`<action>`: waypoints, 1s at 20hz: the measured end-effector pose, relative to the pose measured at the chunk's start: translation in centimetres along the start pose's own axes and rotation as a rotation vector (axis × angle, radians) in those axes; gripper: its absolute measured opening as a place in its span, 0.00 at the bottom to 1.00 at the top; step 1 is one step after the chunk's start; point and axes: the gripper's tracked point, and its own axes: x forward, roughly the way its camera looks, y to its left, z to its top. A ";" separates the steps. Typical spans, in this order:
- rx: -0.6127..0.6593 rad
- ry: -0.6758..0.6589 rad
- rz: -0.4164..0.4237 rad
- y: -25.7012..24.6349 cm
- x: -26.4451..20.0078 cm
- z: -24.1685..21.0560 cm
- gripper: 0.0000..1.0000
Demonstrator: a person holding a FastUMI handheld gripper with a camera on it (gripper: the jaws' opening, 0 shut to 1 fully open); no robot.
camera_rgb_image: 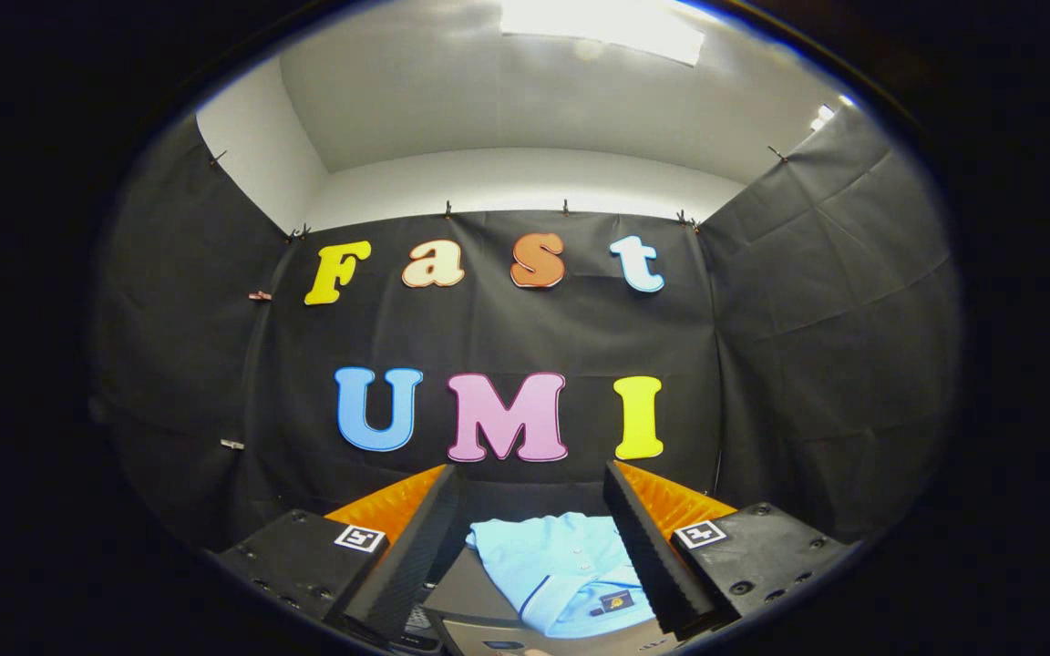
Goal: Put the clothes into the washing machine and then close the washing machine lid.
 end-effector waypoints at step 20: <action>-0.001 0.561 -0.088 -6.1 20.6 -17.2 0.99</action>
